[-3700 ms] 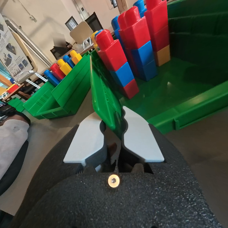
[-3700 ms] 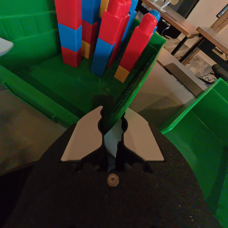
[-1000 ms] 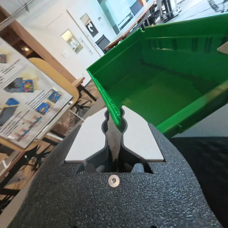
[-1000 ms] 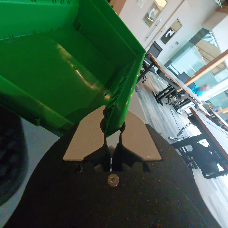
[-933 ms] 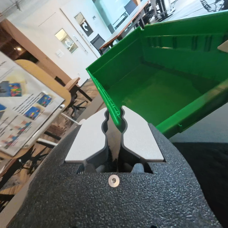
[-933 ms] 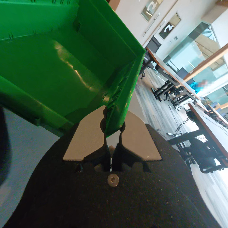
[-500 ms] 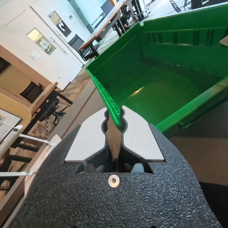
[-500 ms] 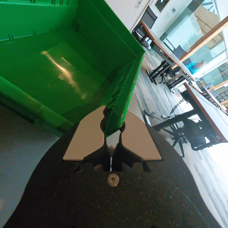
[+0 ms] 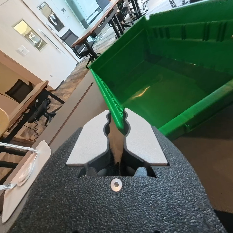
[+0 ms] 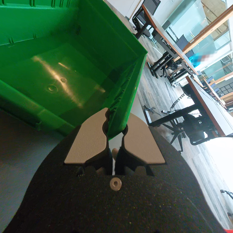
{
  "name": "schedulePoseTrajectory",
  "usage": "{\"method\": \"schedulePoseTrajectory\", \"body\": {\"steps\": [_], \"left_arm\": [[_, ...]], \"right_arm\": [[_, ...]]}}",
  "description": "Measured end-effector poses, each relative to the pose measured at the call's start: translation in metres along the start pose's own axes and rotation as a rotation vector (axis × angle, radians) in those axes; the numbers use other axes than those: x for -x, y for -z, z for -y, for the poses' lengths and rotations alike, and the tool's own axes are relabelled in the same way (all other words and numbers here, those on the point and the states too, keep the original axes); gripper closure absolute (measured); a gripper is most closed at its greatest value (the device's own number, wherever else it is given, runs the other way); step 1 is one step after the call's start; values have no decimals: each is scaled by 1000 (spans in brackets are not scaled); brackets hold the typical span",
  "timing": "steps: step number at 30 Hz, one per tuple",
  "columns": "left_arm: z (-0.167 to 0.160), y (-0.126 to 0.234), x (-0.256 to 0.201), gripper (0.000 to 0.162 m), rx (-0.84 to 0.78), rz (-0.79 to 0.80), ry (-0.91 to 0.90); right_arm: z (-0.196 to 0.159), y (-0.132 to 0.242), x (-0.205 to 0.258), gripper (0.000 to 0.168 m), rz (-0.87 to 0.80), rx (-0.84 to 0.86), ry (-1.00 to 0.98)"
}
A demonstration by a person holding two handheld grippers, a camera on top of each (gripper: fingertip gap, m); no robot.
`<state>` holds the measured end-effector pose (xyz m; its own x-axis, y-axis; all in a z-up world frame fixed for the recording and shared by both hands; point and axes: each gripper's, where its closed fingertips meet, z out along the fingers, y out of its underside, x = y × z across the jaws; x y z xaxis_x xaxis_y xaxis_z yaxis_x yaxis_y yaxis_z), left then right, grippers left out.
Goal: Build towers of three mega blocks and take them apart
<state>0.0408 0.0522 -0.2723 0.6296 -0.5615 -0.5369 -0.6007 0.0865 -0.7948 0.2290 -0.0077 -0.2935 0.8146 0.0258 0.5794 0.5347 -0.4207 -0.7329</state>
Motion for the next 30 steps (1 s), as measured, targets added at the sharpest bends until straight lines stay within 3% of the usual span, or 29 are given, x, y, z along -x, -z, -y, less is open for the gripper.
{"method": "schedulePoseTrajectory", "body": {"steps": [4, 6, 13, 17, 25, 30], "left_arm": [[-2, -1, -1, 139, -11, -16, 23], [-1, 1, 0, 120, -31, -14, 16], [6, 38, 26, 58, -35, -21, 174], [11, 86, 45, 27, -72, -50, 312], [2, 203, 102, 26, -144, 51, 293], [-16, 267, 194, 31, -76, 240, 207]], "right_arm": [[-1, -1, -1, 150, 7, 17, -2], [2, -1, -2, 145, 12, -18, -22], [5, 25, -19, 79, 58, -100, -254], [31, 49, -21, 61, 108, -211, -350], [149, 97, 37, 63, 383, -524, -311], [248, 134, 99, 63, 636, -716, -203]]}}
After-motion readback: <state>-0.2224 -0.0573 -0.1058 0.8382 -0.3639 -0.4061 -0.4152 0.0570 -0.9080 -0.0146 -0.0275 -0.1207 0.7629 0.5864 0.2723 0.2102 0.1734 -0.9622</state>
